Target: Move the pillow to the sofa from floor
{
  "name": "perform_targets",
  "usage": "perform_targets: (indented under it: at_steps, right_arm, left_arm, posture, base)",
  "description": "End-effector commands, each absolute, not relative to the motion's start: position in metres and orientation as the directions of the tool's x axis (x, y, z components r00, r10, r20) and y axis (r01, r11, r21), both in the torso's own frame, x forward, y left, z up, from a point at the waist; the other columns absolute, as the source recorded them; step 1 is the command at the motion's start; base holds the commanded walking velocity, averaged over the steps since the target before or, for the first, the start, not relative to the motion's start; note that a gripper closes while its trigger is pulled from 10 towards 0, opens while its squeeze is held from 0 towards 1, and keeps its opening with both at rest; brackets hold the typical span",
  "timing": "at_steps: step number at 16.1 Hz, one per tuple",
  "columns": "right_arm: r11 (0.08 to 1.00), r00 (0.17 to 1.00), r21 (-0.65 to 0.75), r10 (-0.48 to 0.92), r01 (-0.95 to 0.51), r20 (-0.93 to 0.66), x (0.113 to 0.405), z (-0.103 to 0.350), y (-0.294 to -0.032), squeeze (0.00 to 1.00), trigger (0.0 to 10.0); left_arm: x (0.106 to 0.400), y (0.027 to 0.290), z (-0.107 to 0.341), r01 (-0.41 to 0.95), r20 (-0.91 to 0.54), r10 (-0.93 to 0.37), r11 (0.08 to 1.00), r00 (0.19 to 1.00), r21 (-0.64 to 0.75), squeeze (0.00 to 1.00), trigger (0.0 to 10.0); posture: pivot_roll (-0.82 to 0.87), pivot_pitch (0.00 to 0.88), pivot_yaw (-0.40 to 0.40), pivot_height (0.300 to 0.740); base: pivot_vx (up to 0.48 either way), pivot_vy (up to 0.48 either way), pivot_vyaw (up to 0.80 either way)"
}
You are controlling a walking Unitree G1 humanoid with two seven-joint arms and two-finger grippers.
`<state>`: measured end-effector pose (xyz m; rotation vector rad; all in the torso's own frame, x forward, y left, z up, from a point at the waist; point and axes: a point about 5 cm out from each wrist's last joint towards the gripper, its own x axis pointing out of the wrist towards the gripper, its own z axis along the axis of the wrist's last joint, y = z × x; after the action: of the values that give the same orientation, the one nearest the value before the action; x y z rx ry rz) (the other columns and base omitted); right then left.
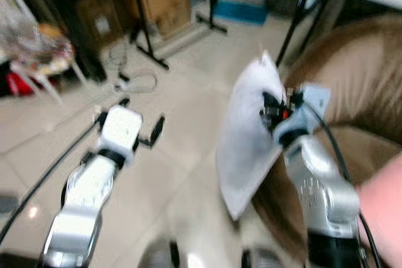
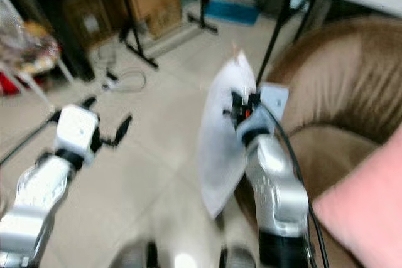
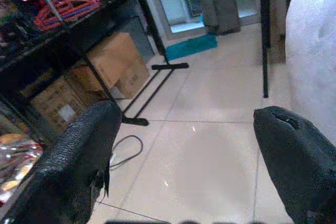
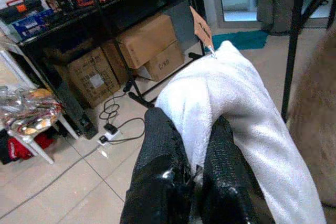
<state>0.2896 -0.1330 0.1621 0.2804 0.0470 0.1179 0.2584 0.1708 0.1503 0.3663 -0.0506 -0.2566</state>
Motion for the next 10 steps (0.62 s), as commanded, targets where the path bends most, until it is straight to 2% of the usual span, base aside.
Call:
perform_targets:
  at_steps: [1, 5, 6, 9, 10]
  right_arm:
    - [0.957, 0.992, 0.262, 0.117, -0.125, 0.046, 0.288, 0.178, -0.134, 0.0, 0.0]
    - [0.963, 0.994, 0.246, 0.105, -0.109, 0.029, 0.286, 0.174, -0.136, 0.0, 0.0]
    - [0.961, 0.995, 0.261, 0.095, -0.096, 0.016, 0.286, 0.171, -0.138, 0.0, 10.0]
    - [0.958, 0.997, 0.279, 0.073, -0.067, -0.012, 0.285, 0.166, -0.142, 0.0, 10.0]
    - [0.957, 0.997, 0.283, 0.069, -0.061, -0.017, 0.285, 0.165, -0.143, 0.0, 10.0]
  left_arm:
    - [0.259, 0.171, 0.148, 0.237, -0.005, -0.253, 0.9, 0.967, 0.365, 0.0, 10.0]
    - [0.259, 0.169, 0.147, 0.247, -0.009, -0.261, 0.9, 0.965, 0.36, 0.0, 10.0]
    - [0.26, 0.168, 0.147, 0.246, -0.01, -0.26, 0.901, 0.966, 0.358, 0.0, 10.0]
    - [0.265, 0.168, 0.149, 0.23, -0.003, -0.243, 0.913, 0.97, 0.337, 0.0, 10.0]
    - [0.266, 0.168, 0.149, 0.23, -0.004, -0.243, 0.913, 0.97, 0.337, 0.0, 10.0]
  posture:
    - [-0.13, 0.0, 0.028, 0.74]
    - [-0.14, 0.0, 0.038, 0.74]
    - [-0.14, 0.0, 0.04, 0.74]
    - [-0.15, 0.0, 0.054, 0.74]
    - [-0.15, 0.0, 0.054, 0.74]
  base:
    - [0.0, 0.0, 0.0]
    - [0.0, 0.0, 0.0]
    - [0.0, 0.0, 0.0]
    - [0.0, 0.0, 0.0]
    - [0.0, 0.0, -0.68]
